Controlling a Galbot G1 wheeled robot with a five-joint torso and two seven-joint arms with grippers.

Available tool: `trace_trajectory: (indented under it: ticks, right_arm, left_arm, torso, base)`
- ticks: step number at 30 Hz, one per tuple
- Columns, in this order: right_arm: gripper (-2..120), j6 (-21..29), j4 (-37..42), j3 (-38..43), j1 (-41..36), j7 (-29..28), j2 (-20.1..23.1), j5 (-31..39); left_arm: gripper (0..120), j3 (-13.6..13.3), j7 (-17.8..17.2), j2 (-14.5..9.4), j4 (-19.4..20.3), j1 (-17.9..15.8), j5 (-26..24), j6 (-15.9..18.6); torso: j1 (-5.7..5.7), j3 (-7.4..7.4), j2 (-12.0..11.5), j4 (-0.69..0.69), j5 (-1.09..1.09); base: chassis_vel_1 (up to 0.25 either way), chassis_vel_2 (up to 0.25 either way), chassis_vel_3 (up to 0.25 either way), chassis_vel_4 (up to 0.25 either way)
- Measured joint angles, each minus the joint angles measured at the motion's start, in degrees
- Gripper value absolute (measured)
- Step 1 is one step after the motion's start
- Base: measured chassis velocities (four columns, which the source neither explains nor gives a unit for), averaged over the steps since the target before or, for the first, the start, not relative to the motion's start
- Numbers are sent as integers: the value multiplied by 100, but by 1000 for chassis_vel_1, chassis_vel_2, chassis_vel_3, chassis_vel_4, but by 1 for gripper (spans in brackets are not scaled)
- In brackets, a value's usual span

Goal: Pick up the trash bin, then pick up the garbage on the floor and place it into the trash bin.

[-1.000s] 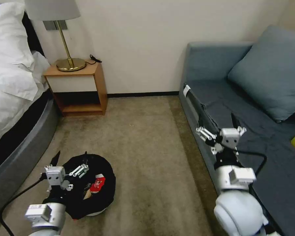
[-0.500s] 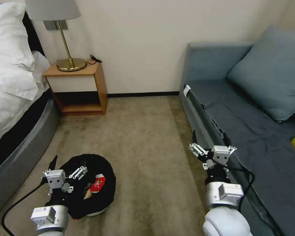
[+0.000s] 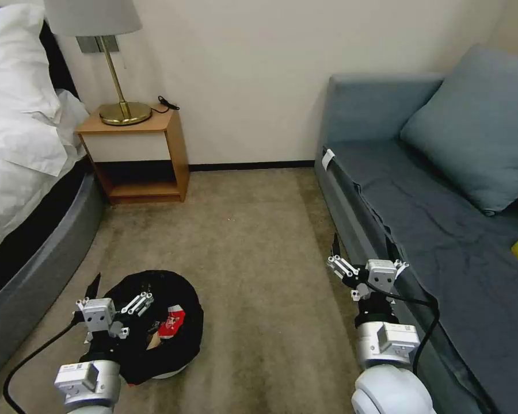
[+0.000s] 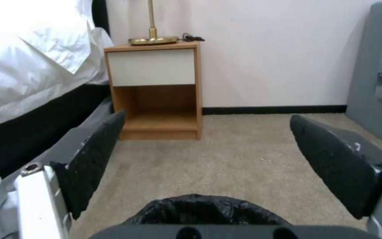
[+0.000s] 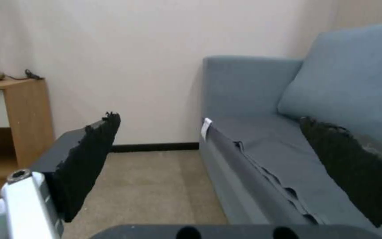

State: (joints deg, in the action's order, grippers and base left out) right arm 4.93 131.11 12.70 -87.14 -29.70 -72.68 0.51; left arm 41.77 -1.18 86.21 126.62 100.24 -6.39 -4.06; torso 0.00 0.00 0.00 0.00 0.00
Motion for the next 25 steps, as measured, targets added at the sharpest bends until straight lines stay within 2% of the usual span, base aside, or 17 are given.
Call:
trace_trajectory:
  ticks: [25]
  right_arm:
    - [100, 0, -1, -3, 12, 0, 7, 12]
  left_arm:
    - [100, 5, 3, 0, 1, -1, -7, 12]
  torso:
    - [0, 0, 0, 0, 0]
  base:
    - [0, 0, 0, 0]
